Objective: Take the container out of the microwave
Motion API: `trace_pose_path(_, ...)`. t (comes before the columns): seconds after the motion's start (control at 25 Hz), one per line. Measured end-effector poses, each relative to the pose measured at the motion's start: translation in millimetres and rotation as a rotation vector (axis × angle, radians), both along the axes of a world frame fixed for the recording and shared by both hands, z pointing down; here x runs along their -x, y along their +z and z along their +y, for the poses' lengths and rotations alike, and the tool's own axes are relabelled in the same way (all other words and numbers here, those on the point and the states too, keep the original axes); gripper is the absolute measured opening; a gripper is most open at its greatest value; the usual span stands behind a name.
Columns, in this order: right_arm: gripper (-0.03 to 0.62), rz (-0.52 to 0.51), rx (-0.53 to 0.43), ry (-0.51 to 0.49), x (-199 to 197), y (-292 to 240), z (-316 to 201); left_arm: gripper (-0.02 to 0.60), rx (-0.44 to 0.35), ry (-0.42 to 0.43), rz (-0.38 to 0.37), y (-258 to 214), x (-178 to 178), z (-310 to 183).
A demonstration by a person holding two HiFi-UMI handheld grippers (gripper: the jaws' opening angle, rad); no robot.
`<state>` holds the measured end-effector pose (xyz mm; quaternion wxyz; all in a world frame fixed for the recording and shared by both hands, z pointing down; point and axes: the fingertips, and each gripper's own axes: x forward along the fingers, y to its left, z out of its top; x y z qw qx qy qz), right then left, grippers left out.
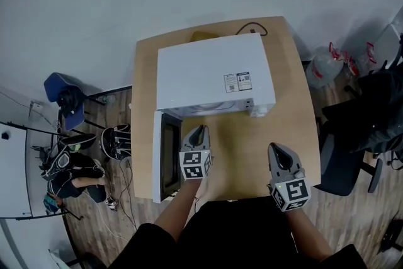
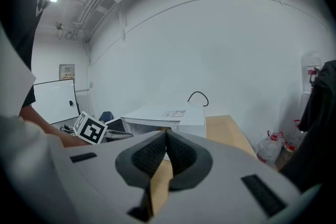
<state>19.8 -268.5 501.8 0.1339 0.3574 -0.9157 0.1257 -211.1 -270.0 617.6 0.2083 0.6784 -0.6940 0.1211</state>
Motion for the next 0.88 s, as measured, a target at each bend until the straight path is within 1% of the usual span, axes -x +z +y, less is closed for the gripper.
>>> trace_pose_path(0.16,0.06,0.005,0.022,-0.009,-1,8,-9,0.016,0.011,0.028,-0.018,16,2,-25)
trace_pose_path(0.2,0.06,0.009,0.025,-0.013,-1,9,-11,0.033,0.013,0.041,-0.026,19,2,-31)
trace_pose_path(0.24,0.06,0.013,0.028,-0.017,-1,11,-13,0.071,0.017,0.058,-0.032,22,1,-37)
trace_pose_path(0.28,0.059,0.016,0.029,-0.019,-2,12,-16,0.094,0.026,0.076,-0.038,27,1,-43)
trace_pose_path(0.32,0.06,0.019,0.03,-0.019,-3,13,-19,0.101,0.039,0.092,-0.044,32,0,-48)
trace_pose_path(0.52,0.06,0.024,0.033,0.002,-11,16,-34,0.125,0.1,0.148,-0.085,61,-1,-75)
trace_pose_path(0.64,0.059,0.026,0.053,0.027,-20,20,-40,0.129,0.118,0.154,-0.087,71,0,-83)
trace_pose_path(0.8,0.06,0.033,0.057,0.056,-31,20,-52,0.138,0.131,0.161,-0.124,76,5,-95)
trace_pose_path(0.88,0.06,0.039,0.062,0.065,-35,23,-57,0.14,0.134,0.167,-0.121,78,7,-102)
